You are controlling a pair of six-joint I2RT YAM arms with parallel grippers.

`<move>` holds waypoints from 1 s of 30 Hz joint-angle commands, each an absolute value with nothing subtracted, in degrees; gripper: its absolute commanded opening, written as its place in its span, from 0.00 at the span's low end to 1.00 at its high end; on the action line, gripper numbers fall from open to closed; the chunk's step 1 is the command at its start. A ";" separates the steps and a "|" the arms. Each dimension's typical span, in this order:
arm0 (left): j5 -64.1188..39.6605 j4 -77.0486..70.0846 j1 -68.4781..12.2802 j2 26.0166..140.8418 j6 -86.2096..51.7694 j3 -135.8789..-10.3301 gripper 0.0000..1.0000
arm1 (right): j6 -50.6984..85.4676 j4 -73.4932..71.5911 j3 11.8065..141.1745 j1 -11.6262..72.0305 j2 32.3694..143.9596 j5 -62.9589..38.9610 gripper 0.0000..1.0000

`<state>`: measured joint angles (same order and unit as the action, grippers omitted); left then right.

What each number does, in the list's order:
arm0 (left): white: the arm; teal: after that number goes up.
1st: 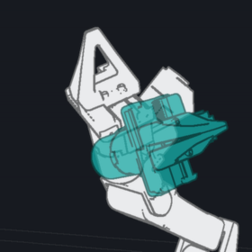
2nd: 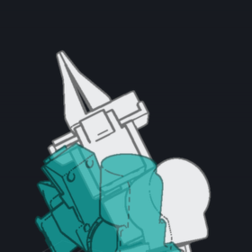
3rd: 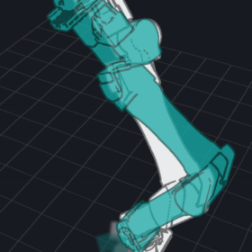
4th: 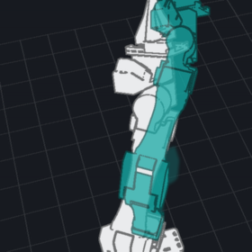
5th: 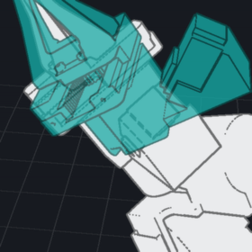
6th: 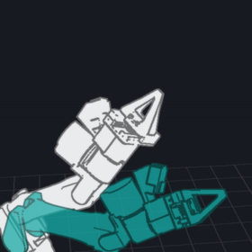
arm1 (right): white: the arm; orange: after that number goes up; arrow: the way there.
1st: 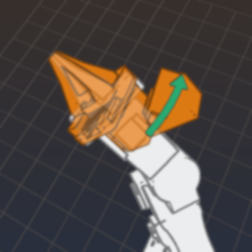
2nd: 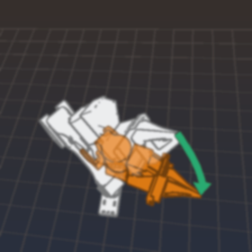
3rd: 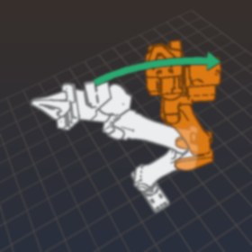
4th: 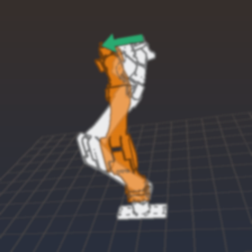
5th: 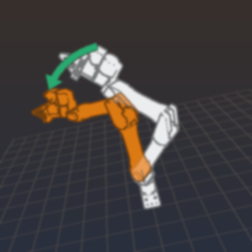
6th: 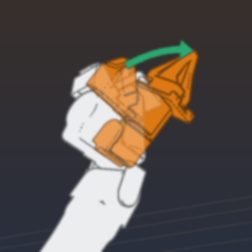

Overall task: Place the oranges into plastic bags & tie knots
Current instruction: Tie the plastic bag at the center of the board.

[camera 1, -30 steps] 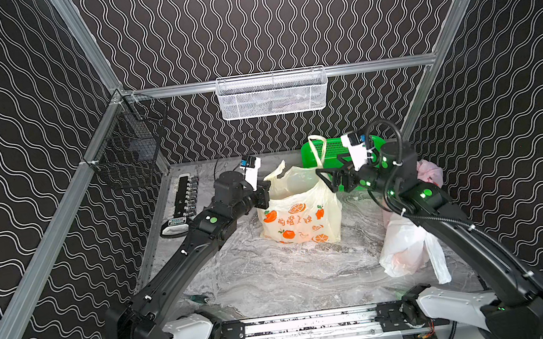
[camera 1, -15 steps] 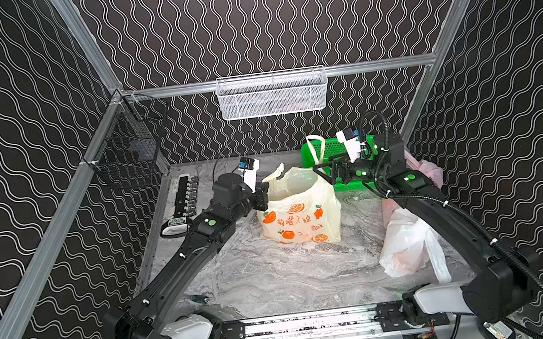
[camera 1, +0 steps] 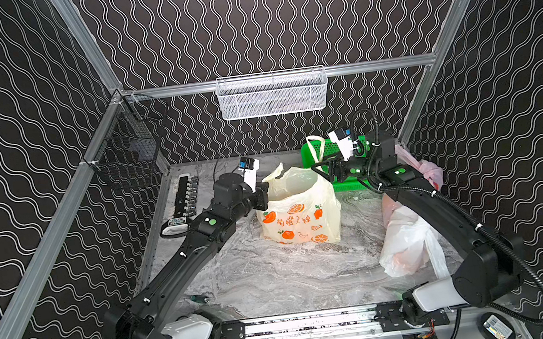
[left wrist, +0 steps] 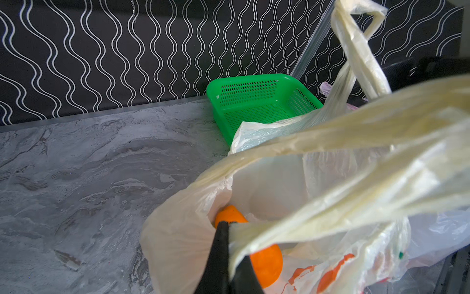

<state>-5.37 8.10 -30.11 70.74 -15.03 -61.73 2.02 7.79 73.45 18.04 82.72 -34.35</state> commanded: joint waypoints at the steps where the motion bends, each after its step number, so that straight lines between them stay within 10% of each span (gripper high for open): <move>1: -5.27 7.73 -30.10 70.64 -16.30 -62.34 0.00 | 0.20 5.07 73.61 18.13 82.98 -36.38 0.48; 6: -6.10 8.41 -30.09 71.04 -18.29 -63.63 0.00 | -0.25 2.20 71.18 18.11 81.51 -37.43 0.13; 9: -6.55 9.08 -30.13 70.68 -19.83 -64.78 0.16 | -0.26 0.54 69.21 18.13 80.14 -37.58 0.00; 14: -6.13 12.15 -30.05 68.22 -21.79 -67.43 0.51 | 0.68 -4.55 63.87 18.11 76.29 -39.25 0.00; 23: -36.40 8.01 -32.39 66.06 -19.56 -70.39 0.45 | 3.22 -14.96 52.94 18.21 68.77 -41.75 0.00; 30: -37.20 10.50 -40.64 70.92 -15.91 -70.70 0.47 | 4.24 -18.07 48.26 18.19 65.35 -42.82 0.00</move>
<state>-34.44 10.59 -39.75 69.01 -17.50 -70.19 3.66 -14.09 48.93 18.22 66.02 -41.41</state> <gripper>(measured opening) 0.455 0.051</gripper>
